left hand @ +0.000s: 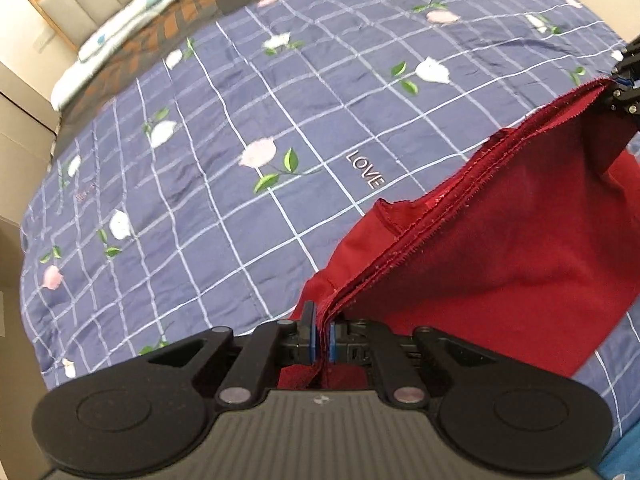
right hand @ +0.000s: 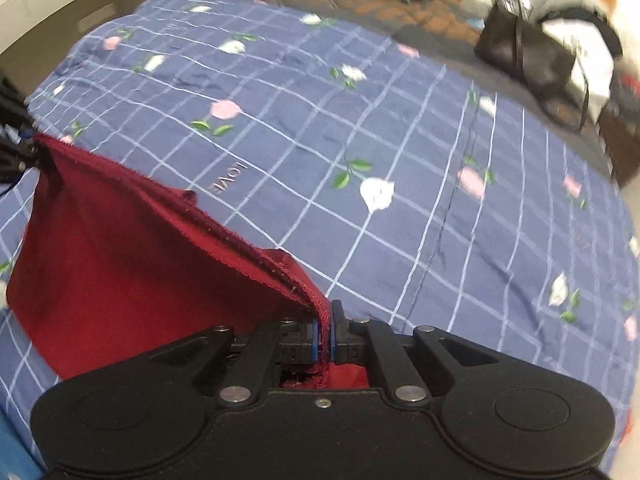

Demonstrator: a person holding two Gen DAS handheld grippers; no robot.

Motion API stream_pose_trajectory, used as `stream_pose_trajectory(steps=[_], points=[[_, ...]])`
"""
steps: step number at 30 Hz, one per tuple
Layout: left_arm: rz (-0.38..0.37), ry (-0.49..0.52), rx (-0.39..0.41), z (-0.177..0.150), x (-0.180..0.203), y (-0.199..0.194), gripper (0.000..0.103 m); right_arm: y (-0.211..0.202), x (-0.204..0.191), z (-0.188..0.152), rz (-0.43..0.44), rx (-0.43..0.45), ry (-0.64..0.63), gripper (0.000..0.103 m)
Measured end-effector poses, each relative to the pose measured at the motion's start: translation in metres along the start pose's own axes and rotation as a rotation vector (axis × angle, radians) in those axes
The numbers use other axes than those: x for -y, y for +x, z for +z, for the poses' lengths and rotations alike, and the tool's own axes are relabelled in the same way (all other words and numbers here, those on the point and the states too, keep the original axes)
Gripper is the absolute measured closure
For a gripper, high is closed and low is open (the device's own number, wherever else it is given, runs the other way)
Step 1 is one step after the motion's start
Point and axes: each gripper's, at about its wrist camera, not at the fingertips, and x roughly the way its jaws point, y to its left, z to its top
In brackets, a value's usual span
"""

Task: Fold small clothes
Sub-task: 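Lay the hem over the collar and open both grippers, then lift both grippers away from the folded red sweater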

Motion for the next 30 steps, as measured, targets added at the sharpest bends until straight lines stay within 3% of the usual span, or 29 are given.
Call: stream_pose_trajectory(steps=[5, 7, 8, 9, 12, 14, 16, 22, 26, 30], points=[[-0.007, -0.045, -0.063, 0.013, -0.008, 0.029, 0.087, 0.034, 0.016, 0.003, 0.04, -0.06, 0.112, 0.09], [-0.021, -0.07, -0.082, 0.016, -0.012, 0.034, 0.067, 0.042, 0.019, 0.003, 0.053, -0.072, 0.142, 0.073], [-0.031, -0.088, -0.09, 0.017, -0.015, 0.037, 0.049, 0.044, 0.02, 0.004, 0.059, -0.073, 0.158, 0.067], [-0.036, -0.102, -0.089, 0.018, -0.016, 0.038, 0.038, 0.046, 0.02, 0.003, 0.062, -0.075, 0.172, 0.056], [-0.039, -0.145, -0.066, 0.016, -0.02, 0.038, 0.021, 0.045, 0.024, 0.002, 0.051, -0.065, 0.225, 0.024], [-0.017, -0.186, -0.062, 0.014, -0.022, 0.04, 0.013, 0.043, 0.027, -0.002, 0.042, -0.045, 0.265, 0.014], [-0.001, -0.228, -0.073, 0.01, -0.022, 0.043, 0.012, 0.041, 0.03, -0.008, 0.025, -0.037, 0.294, 0.004], [0.027, -0.367, -0.095, -0.007, -0.03, 0.047, 0.01, 0.033, 0.048, -0.033, -0.02, -0.009, 0.437, 0.001], [0.002, -0.455, -0.061, -0.016, -0.046, 0.029, 0.009, 0.02, 0.073, -0.05, 0.04, 0.031, 0.649, 0.001], [0.004, -0.514, -0.019, -0.02, -0.062, 0.007, 0.009, 0.002, 0.088, -0.049, 0.118, 0.086, 0.725, 0.001]])
